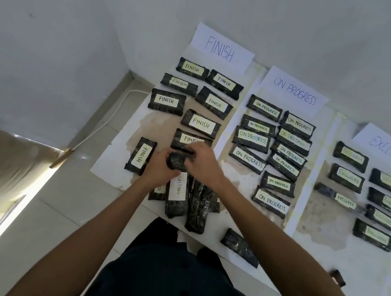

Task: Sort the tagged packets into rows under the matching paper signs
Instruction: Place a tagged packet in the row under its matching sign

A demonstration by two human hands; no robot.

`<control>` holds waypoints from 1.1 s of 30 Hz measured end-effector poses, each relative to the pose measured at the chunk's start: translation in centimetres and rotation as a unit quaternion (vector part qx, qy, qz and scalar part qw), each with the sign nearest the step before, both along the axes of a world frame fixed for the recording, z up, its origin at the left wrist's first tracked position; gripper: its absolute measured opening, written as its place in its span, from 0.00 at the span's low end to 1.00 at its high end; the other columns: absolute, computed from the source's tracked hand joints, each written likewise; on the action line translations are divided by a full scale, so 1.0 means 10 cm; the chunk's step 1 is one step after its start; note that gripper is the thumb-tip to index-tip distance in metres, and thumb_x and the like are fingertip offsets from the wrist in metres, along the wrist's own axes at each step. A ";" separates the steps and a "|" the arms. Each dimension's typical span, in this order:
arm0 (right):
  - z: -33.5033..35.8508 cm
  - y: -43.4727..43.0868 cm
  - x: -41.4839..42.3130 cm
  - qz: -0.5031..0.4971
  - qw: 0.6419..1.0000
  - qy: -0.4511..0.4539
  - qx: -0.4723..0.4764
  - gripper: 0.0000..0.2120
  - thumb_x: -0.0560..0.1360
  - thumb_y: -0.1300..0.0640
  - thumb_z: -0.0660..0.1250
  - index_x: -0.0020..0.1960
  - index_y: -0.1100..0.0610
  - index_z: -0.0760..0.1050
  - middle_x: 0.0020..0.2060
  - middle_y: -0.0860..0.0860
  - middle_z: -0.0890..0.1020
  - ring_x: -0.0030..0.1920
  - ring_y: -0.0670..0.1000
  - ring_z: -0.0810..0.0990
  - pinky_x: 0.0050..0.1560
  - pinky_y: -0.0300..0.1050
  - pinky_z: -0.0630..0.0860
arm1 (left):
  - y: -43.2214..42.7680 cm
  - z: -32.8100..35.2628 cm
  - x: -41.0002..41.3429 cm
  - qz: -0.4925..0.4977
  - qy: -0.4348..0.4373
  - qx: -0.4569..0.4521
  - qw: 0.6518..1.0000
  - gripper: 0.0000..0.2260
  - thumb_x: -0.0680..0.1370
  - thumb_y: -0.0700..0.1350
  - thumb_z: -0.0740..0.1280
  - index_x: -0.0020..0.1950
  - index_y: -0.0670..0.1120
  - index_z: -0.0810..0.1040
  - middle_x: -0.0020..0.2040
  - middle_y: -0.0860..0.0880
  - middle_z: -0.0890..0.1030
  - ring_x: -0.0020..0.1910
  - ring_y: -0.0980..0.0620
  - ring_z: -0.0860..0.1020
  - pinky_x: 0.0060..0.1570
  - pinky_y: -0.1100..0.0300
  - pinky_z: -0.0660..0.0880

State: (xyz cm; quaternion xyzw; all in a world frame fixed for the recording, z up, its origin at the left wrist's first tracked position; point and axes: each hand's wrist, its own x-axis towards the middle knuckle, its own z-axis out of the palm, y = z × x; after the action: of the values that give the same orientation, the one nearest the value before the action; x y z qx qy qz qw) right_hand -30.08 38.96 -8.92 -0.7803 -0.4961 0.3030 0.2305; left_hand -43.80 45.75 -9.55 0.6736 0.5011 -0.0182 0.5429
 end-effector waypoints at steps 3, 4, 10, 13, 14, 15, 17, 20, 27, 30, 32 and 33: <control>0.14 -0.15 -0.22 -0.021 0.997 0.067 -0.043 0.21 0.71 0.61 0.67 0.64 0.59 0.71 0.57 0.58 0.73 0.59 0.56 0.73 0.62 0.45 0.69 | -0.01 0.12 -0.01 0.044 -0.023 -0.023 0.998 0.21 0.64 0.37 0.75 0.50 0.54 0.72 0.51 0.47 0.78 0.51 0.50 0.78 0.47 0.58 0.77; 0.19 -0.19 -0.26 -0.037 0.994 0.086 -0.054 0.25 0.72 0.58 0.67 0.68 0.59 0.67 0.61 0.58 0.70 0.62 0.57 0.71 0.63 0.45 0.67 | -0.01 0.13 -0.03 0.065 -0.034 -0.036 0.997 0.22 0.65 0.36 0.74 0.52 0.52 0.71 0.52 0.46 0.78 0.51 0.51 0.78 0.43 0.61 0.76; 0.26 -0.35 -0.42 -0.022 0.984 0.121 -0.132 0.41 0.66 0.45 0.73 0.72 0.51 0.57 0.63 0.55 0.69 0.61 0.57 0.71 0.57 0.52 0.75 | 0.03 0.34 -0.17 0.236 -0.071 -0.135 0.960 0.22 0.72 0.33 0.69 0.62 0.43 0.65 0.55 0.43 0.74 0.48 0.47 0.76 0.42 0.57 0.77; 0.32 -0.45 -0.42 -0.053 0.989 0.115 -0.078 0.40 0.65 0.49 0.74 0.71 0.51 0.58 0.60 0.53 0.72 0.59 0.55 0.73 0.55 0.50 0.75 | -0.04 0.49 -0.16 0.239 -0.111 -0.139 0.955 0.18 0.73 0.34 0.68 0.60 0.44 0.66 0.57 0.42 0.75 0.51 0.46 0.76 0.46 0.55 0.78; 0.36 -0.49 -0.38 -0.061 0.990 0.111 -0.066 0.41 0.64 0.49 0.74 0.72 0.52 0.59 0.62 0.53 0.72 0.61 0.54 0.72 0.58 0.50 0.73 | -0.07 0.54 -0.15 0.226 -0.123 -0.129 0.958 0.17 0.74 0.35 0.68 0.60 0.44 0.67 0.58 0.42 0.75 0.52 0.47 0.77 0.47 0.55 0.78; 0.38 -0.55 -0.31 -0.063 0.991 0.101 -0.058 0.42 0.64 0.49 0.74 0.72 0.53 0.59 0.63 0.53 0.70 0.62 0.53 0.70 0.61 0.50 0.72 | -0.12 0.58 -0.15 0.202 -0.126 -0.105 0.966 0.16 0.75 0.38 0.68 0.60 0.44 0.68 0.58 0.43 0.75 0.52 0.48 0.77 0.47 0.56 0.77; 0.44 -0.70 -0.16 -0.050 0.995 0.065 -0.048 0.41 0.64 0.49 0.74 0.72 0.55 0.59 0.62 0.53 0.68 0.61 0.53 0.70 0.60 0.49 0.72 | -0.20 0.60 -0.12 0.120 -0.098 -0.030 0.988 0.17 0.76 0.46 0.67 0.63 0.47 0.69 0.59 0.47 0.76 0.53 0.50 0.76 0.48 0.58 0.75; 0.52 -1.01 0.10 -0.027 0.999 0.021 -0.037 0.40 0.64 0.51 0.74 0.71 0.57 0.61 0.58 0.54 0.69 0.58 0.54 0.70 0.57 0.48 0.73 | -0.38 0.60 -0.03 -0.048 -0.037 0.111 0.992 0.24 0.74 0.55 0.67 0.67 0.52 0.67 0.62 0.50 0.74 0.58 0.52 0.74 0.56 0.52 0.73; 0.50 -1.99 0.65 -0.027 0.996 -0.019 -0.084 0.40 0.66 0.50 0.73 0.73 0.55 0.60 0.65 0.53 0.69 0.65 0.56 0.65 0.66 0.53 0.65 | -1.09 0.60 0.38 -0.272 0.026 0.301 0.914 0.30 0.72 0.60 0.64 0.71 0.48 0.64 0.67 0.46 0.71 0.65 0.44 0.68 0.63 0.49 0.68; 0.51 -2.43 0.83 -0.047 0.992 -0.057 -0.106 0.38 0.67 0.50 0.73 0.73 0.51 0.60 0.67 0.50 0.69 0.65 0.56 0.61 0.64 0.53 0.61 | -1.44 0.58 0.58 -0.300 0.012 0.298 0.906 0.29 0.74 0.56 0.66 0.71 0.48 0.63 0.68 0.47 0.70 0.66 0.45 0.67 0.63 0.51 0.68; 0.53 -2.72 0.94 -0.055 0.990 -0.066 -0.109 0.37 0.68 0.51 0.72 0.72 0.50 0.60 0.67 0.49 0.69 0.63 0.55 0.61 0.61 0.51 0.60 | -1.67 0.58 0.72 -0.313 -0.004 0.296 0.903 0.28 0.75 0.53 0.66 0.72 0.47 0.63 0.69 0.46 0.69 0.67 0.44 0.67 0.63 0.51 0.67; 0.53 -2.87 0.99 -0.060 0.990 -0.065 -0.107 0.36 0.68 0.51 0.72 0.72 0.50 0.60 0.67 0.48 0.69 0.62 0.54 0.61 0.59 0.50 0.60 | -1.79 0.57 0.79 -0.318 -0.012 0.299 0.899 0.28 0.75 0.52 0.66 0.72 0.47 0.63 0.69 0.46 0.69 0.67 0.44 0.67 0.64 0.51 0.67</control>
State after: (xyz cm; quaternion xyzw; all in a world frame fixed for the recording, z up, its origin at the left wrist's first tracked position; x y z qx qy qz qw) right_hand -20.16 10.24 -3.62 -0.8471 -0.4268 0.2885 0.1302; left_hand -35.91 27.89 -3.83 0.9281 0.2351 -0.0307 0.2871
